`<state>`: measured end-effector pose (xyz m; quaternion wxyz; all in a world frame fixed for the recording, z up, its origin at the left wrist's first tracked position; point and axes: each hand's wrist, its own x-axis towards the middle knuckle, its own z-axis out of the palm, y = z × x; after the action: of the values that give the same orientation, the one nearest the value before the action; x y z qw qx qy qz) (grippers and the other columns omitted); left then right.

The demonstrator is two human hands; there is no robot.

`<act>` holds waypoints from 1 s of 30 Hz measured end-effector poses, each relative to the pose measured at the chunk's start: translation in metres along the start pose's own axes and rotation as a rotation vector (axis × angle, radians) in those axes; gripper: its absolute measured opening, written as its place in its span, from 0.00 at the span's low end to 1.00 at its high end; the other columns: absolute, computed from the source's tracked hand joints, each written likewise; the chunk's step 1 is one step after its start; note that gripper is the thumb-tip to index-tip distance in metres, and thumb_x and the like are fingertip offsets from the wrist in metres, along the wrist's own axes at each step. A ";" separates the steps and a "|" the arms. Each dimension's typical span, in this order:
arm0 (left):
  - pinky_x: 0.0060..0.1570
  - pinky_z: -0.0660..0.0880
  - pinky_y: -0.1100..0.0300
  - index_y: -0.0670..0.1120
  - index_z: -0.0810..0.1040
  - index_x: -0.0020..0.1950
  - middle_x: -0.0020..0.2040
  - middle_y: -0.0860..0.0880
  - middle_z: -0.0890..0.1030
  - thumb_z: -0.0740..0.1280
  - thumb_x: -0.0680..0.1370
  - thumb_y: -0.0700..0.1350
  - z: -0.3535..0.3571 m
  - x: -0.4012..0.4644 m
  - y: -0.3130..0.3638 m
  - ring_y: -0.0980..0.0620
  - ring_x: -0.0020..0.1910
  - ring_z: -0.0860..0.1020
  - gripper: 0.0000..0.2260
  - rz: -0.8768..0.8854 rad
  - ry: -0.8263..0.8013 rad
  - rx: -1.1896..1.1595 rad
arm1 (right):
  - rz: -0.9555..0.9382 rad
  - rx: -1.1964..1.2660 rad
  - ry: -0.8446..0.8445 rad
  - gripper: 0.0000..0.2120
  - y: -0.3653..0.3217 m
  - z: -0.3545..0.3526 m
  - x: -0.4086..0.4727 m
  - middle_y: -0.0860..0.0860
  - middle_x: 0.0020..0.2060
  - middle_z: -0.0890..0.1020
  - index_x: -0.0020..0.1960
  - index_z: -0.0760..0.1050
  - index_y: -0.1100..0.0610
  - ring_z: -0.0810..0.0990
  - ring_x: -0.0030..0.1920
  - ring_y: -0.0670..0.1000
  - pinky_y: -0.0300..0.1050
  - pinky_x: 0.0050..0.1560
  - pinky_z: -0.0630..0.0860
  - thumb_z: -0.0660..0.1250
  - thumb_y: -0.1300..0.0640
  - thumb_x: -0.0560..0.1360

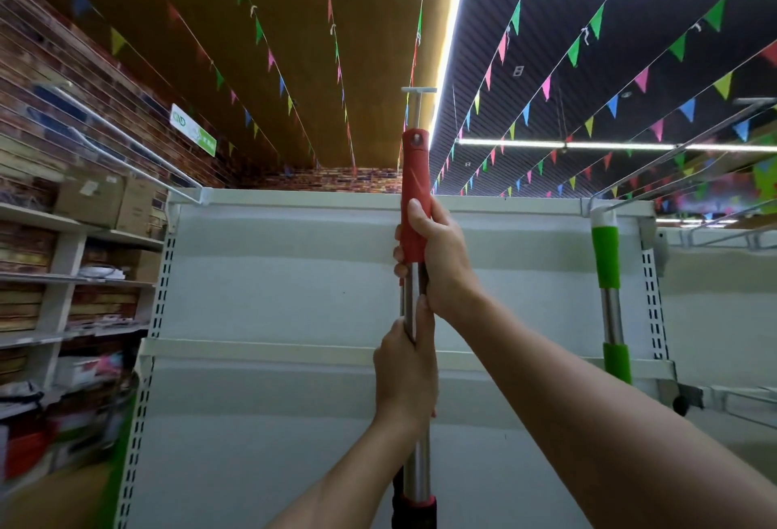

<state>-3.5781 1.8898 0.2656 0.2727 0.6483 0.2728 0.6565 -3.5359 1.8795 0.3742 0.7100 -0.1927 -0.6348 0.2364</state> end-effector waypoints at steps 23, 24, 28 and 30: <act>0.26 0.71 0.61 0.44 0.74 0.38 0.30 0.46 0.76 0.47 0.71 0.70 0.014 0.044 -0.051 0.47 0.29 0.77 0.31 -0.042 0.025 0.112 | 0.149 -0.013 -0.018 0.17 0.057 -0.028 0.017 0.56 0.43 0.78 0.63 0.70 0.58 0.80 0.37 0.51 0.44 0.39 0.80 0.59 0.49 0.80; 0.25 0.70 0.62 0.44 0.76 0.40 0.31 0.47 0.76 0.47 0.73 0.68 0.014 0.045 -0.051 0.49 0.29 0.77 0.30 -0.032 0.029 0.126 | 0.164 -0.037 -0.016 0.18 0.062 -0.031 0.008 0.55 0.45 0.78 0.63 0.71 0.57 0.80 0.40 0.51 0.44 0.42 0.80 0.58 0.46 0.80; 0.32 0.72 0.60 0.47 0.79 0.45 0.35 0.47 0.80 0.51 0.75 0.67 0.020 0.050 -0.061 0.47 0.35 0.79 0.27 -0.019 0.039 0.077 | 0.284 -0.054 0.060 0.19 0.093 -0.060 -0.046 0.52 0.48 0.81 0.58 0.74 0.49 0.82 0.46 0.48 0.41 0.43 0.79 0.56 0.40 0.74; 0.34 0.72 0.56 0.48 0.74 0.36 0.30 0.48 0.76 0.50 0.70 0.71 0.022 0.051 -0.066 0.46 0.29 0.75 0.28 -0.031 0.031 0.032 | 0.378 -0.013 0.081 0.23 0.113 -0.076 -0.074 0.54 0.50 0.81 0.61 0.74 0.53 0.82 0.46 0.51 0.44 0.44 0.80 0.57 0.40 0.73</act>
<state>-3.5566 1.9724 0.2548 0.2682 0.6381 0.2977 0.6575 -3.4764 1.9306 0.2403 0.6767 -0.3227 -0.5595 0.3534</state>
